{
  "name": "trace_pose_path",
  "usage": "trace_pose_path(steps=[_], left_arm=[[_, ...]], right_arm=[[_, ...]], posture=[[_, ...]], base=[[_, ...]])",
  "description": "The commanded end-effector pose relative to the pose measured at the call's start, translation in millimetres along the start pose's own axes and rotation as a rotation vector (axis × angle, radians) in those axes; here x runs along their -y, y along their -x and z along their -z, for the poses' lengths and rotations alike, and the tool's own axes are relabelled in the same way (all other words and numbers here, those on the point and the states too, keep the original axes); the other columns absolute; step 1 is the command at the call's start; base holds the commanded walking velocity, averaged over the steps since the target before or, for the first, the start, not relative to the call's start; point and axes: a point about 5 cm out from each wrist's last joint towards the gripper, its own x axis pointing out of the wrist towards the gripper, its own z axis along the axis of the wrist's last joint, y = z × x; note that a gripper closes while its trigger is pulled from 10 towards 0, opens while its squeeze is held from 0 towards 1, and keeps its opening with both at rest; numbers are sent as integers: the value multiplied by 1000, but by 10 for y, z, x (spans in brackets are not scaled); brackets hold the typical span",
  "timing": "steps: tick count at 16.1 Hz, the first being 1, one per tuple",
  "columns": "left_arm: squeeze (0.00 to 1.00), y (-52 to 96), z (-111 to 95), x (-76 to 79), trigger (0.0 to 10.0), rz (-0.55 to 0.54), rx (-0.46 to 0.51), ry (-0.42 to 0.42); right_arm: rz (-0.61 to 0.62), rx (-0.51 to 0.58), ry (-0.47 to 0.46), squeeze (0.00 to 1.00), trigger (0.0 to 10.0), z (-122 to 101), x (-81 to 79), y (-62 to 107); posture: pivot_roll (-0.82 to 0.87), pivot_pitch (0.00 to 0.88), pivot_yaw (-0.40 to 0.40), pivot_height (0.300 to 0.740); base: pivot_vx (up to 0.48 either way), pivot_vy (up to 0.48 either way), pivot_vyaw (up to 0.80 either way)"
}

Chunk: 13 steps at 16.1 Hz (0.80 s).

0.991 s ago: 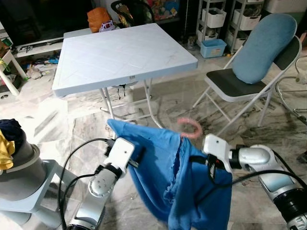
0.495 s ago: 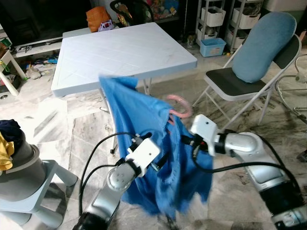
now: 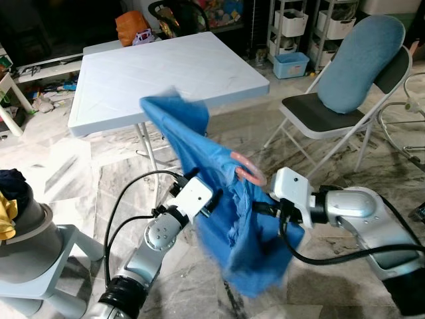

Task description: Hang hanger

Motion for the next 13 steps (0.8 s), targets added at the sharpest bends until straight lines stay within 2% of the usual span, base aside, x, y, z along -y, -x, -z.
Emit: trace_pose_path(steps=[1, 2, 3, 5, 8, 11, 13], left_arm=[[0, -15, -4, -44, 3490, -13, 8, -6], [0, -36, -45, 22, 10000, 18, 37, 15], [0, -44, -79, 104, 10000, 61, 58, 54], [0, -35, -130, 259, 10000, 135, 91, 84], [0, -31, -140, 347, 10000, 161, 102, 112], [0, -62, -122, 280, 10000, 110, 93, 90], [0, -85, -99, 159, 10000, 57, 86, 70]], right_arm=[[-31, 47, 14, 0, 10000, -130, -30, 9], [-46, 48, 14, 0, 10000, -145, -59, -2], [-37, 42, 20, 0, 10000, -135, -58, -16], [94, 21, 66, 0, 10000, -96, 90, -87], [152, 40, 54, 0, 10000, -107, 164, -242], [69, 71, 38, 0, 10000, -148, 24, -315], [-3, 76, 20, 0, 10000, -174, -62, -230]], posture=[[-133, 0, 104, 740], [-135, 0, 105, 740], [-137, 0, 106, 740], [-137, 0, 107, 740], [-136, 0, 106, 740], [-129, 0, 104, 740], [-142, 0, 106, 740]], base=[[0, 0, 0], [0, 0, 0], [0, 0, 0], [0, 0, 0], [0, 0, 0], [0, 0, 0], [0, 0, 0]])
